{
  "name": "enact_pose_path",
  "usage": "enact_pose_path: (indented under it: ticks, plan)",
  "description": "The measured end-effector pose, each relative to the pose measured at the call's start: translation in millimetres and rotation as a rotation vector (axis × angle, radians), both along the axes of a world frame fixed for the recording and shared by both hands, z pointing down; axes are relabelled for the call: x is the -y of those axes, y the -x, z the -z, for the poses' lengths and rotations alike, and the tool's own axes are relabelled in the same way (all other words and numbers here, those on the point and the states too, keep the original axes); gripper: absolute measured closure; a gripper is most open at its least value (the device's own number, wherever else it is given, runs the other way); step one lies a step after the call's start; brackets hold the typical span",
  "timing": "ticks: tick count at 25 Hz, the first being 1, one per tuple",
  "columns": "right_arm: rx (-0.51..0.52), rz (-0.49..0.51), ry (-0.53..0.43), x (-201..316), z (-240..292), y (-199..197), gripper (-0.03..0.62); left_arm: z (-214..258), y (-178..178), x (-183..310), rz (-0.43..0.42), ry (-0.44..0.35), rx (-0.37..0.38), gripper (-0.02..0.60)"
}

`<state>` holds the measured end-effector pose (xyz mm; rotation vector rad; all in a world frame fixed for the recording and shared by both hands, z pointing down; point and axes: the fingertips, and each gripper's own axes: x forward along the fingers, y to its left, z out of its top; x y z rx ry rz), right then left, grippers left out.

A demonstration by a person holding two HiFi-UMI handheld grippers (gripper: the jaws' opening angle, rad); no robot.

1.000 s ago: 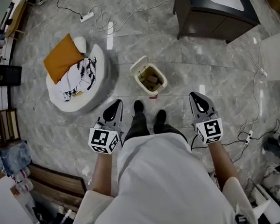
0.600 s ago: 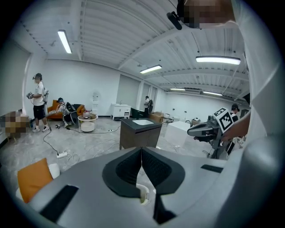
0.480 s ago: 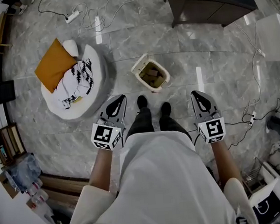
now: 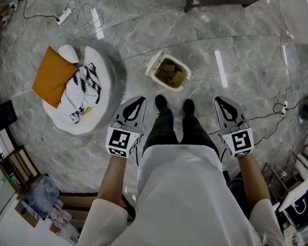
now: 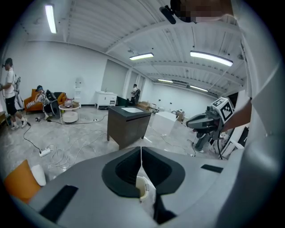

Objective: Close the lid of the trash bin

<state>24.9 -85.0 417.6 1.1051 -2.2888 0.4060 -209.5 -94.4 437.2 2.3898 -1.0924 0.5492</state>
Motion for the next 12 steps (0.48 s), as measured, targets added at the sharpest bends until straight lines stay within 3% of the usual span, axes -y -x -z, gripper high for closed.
enact_pose_path:
  ticks: [12]
  plan:
    - [0.027, -0.050, 0.102, 8, -63, 25, 0.563, -111, -2, 42, -0.099, 0.147, 0.016, 0.561]
